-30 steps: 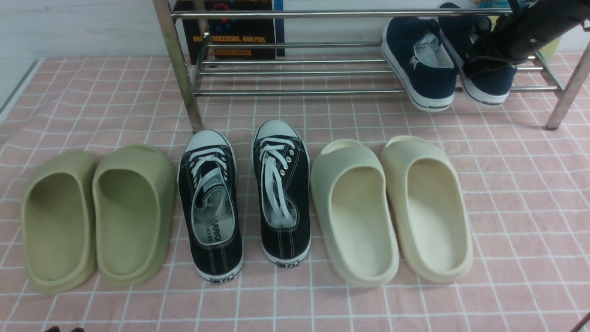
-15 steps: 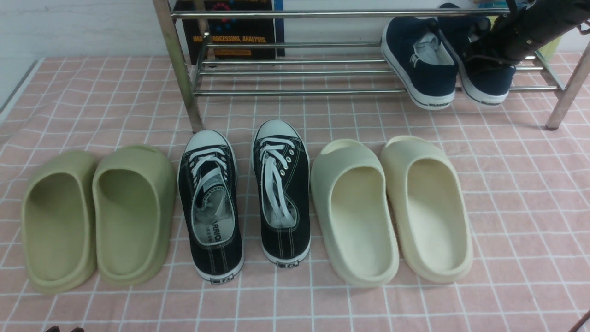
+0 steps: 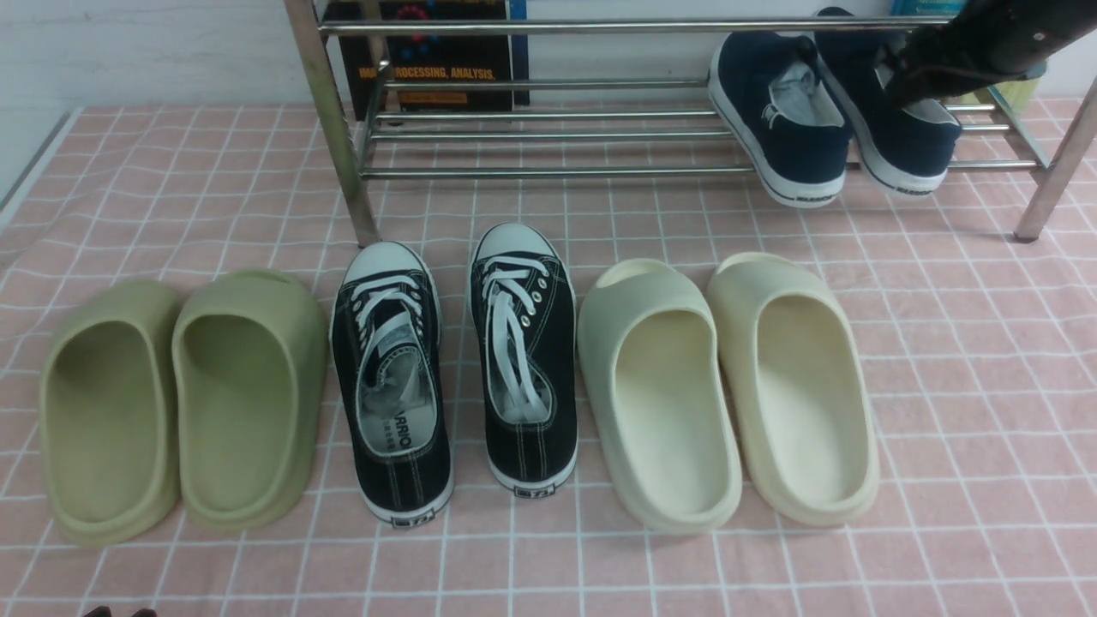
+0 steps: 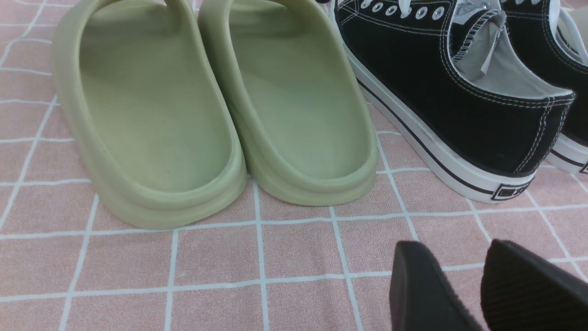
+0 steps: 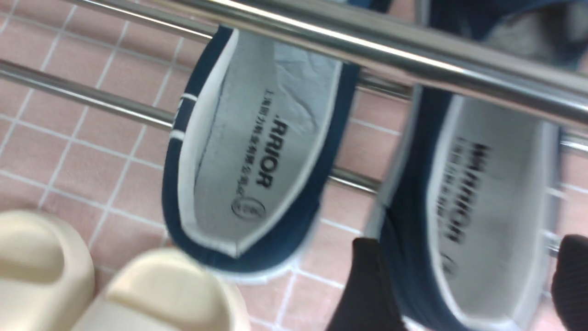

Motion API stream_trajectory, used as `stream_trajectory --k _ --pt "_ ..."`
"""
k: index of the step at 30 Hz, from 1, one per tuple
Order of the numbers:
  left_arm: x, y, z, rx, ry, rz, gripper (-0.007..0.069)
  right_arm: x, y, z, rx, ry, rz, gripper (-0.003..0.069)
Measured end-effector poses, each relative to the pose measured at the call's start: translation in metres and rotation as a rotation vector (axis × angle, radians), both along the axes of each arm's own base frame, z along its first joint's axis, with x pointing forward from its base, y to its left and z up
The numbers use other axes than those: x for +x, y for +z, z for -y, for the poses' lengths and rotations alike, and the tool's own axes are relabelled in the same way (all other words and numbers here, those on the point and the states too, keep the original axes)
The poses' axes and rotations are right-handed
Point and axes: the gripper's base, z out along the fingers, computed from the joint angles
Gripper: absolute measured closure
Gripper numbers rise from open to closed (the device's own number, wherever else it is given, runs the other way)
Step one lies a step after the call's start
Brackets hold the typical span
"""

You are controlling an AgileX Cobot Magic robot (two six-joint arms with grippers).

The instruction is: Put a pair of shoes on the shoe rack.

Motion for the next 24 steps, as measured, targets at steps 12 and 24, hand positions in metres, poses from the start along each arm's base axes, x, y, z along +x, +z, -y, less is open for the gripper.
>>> stream_trajectory --k 12,24 --pt "0.000 0.000 0.000 0.000 0.000 0.000 0.0385 -0.117 0.120 0.013 -0.227 -0.058 0.262 0.0622" --pt "0.000 0.000 0.000 0.000 0.000 0.000 0.0385 -0.259 0.101 0.008 -0.106 -0.179 0.579 0.0676"
